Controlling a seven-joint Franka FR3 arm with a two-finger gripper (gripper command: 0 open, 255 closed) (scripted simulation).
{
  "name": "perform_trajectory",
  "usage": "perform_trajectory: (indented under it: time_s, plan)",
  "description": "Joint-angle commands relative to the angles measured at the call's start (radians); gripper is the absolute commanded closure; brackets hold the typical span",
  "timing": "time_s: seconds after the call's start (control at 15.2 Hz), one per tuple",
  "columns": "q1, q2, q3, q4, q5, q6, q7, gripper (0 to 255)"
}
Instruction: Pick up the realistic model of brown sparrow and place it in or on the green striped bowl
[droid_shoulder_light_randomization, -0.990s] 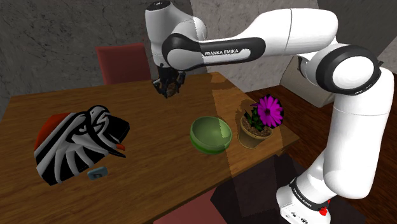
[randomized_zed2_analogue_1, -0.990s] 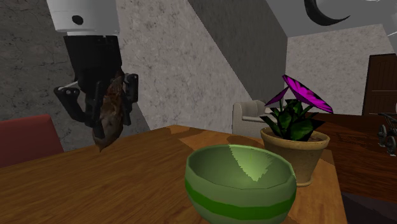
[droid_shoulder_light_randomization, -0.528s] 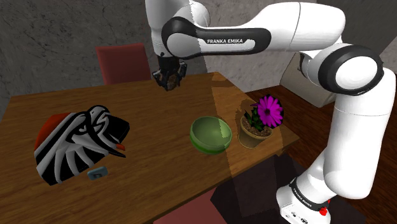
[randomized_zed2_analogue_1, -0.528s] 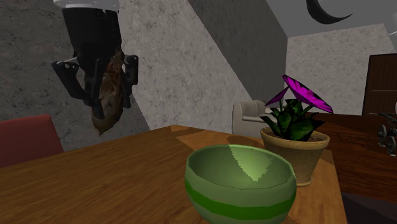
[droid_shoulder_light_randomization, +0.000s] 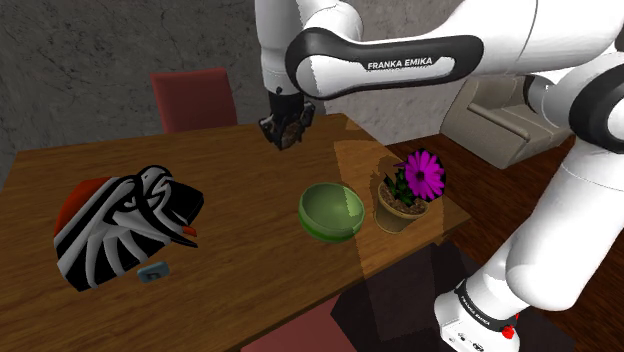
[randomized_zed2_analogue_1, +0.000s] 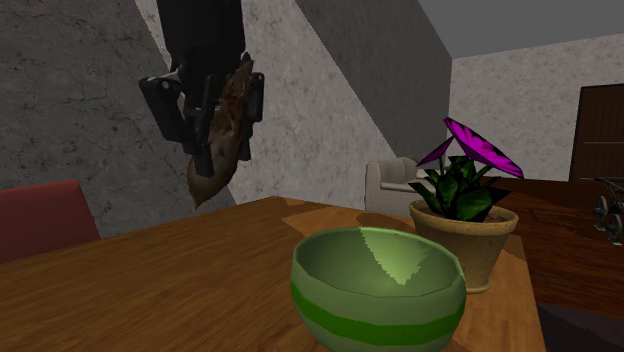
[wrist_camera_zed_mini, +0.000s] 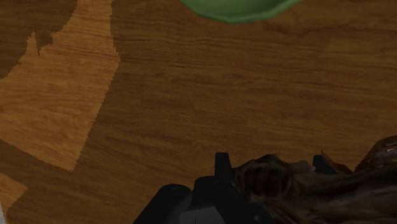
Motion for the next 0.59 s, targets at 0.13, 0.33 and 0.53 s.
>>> perform_trajectory:
  time_s: [0.13, 0.33, 0.53]
  plan:
    - [-0.024, -0.174, 0.011, -0.192, 0.083, 0.045, -0.011, 255]
    - [-0.025, -0.305, 0.009, -0.326, 0.148, 0.07, -0.03, 255]
    - [-0.01, -0.434, -0.001, -0.445, 0.211, 0.08, -0.05, 255]
